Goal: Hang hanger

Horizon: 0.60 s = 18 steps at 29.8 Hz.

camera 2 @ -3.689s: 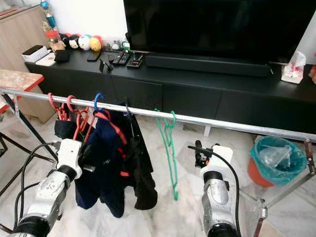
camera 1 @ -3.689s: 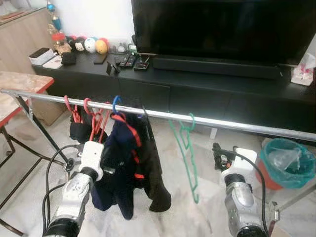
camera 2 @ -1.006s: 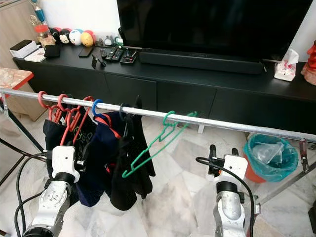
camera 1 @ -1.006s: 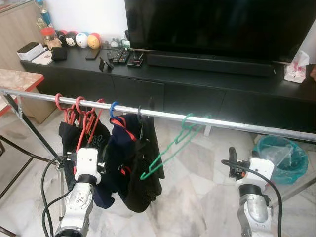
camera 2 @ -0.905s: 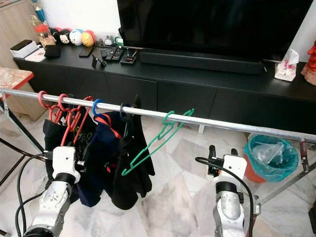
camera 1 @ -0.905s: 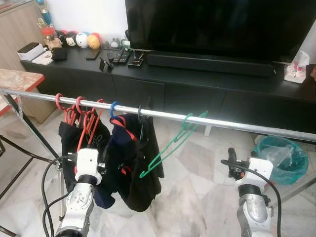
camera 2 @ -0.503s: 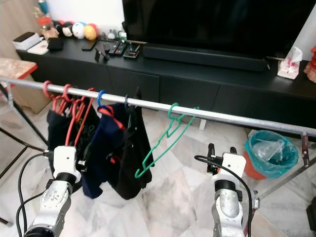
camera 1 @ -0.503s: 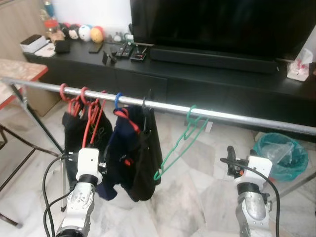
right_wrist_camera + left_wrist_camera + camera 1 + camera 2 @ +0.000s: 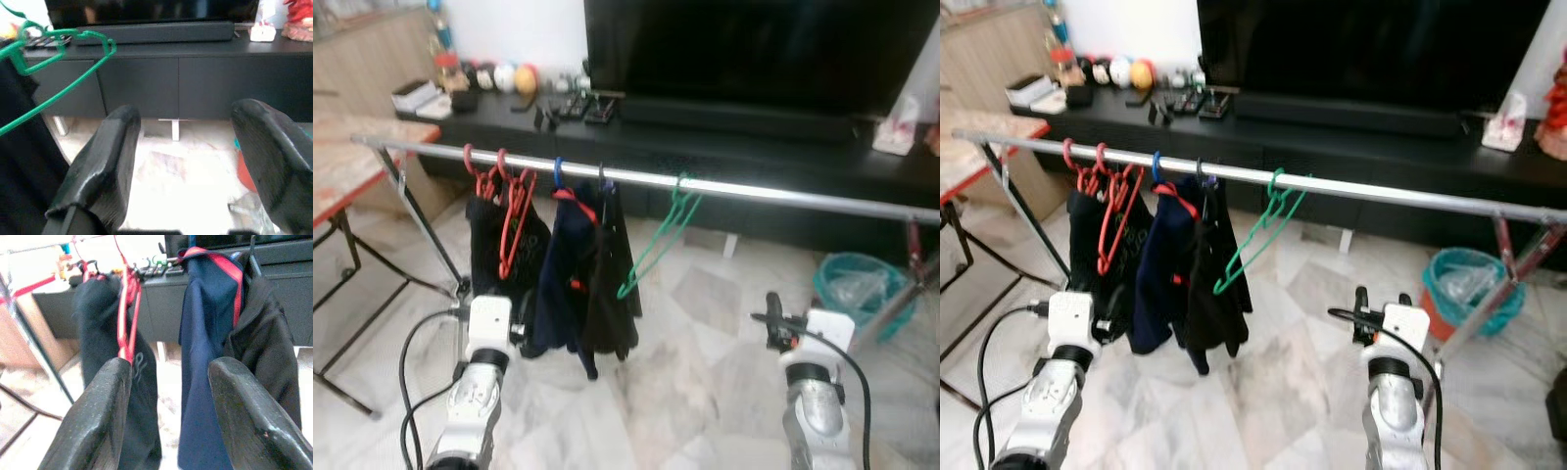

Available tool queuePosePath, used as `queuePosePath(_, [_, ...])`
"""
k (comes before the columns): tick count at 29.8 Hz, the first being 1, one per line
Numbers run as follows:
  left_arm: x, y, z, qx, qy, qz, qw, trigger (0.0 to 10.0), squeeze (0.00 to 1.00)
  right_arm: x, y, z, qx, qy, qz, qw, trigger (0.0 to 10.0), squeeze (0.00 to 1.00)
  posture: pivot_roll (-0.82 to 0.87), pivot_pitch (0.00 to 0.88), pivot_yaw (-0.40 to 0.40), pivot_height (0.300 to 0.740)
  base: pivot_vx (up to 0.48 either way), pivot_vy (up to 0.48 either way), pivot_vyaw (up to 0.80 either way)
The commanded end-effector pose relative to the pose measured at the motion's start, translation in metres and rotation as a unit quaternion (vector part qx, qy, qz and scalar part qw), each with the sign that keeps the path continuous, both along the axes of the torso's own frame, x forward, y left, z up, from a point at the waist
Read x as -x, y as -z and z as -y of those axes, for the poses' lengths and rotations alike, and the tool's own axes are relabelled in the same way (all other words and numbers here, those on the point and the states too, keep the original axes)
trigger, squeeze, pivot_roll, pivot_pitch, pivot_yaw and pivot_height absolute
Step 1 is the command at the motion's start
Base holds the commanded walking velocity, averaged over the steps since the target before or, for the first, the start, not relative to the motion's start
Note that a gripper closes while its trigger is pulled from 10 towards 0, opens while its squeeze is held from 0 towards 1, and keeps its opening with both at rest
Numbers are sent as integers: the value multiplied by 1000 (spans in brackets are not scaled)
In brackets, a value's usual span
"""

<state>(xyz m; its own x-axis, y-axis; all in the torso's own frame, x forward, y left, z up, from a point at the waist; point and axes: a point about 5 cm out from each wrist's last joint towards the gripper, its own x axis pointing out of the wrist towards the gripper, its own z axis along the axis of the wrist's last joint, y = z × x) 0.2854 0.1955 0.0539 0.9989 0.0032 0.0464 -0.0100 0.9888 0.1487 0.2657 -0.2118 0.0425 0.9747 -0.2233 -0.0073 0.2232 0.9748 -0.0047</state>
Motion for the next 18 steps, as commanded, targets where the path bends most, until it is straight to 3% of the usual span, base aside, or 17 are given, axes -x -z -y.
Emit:
queuePosePath(1, [0,0,-6,-5,-7,-1,1000,10000,0,-1,1,-3,-3,-4,-5,1000,10000,0,6,0,25,740,-319,0,0])
queuePosePath(10, [-1,1,-7,-3,-9,-5,1000,10000,0,-1,2,-2,-3,-2,-6,1000,10000,0,5,0,27,740,-313,0,0])
queuePosePath(18, [-2,13,-12,12,-22,-56,998,10000,0,-1,8,2,-10,9,-25,1000,10000,0,5,0,29,740,0,0,0])
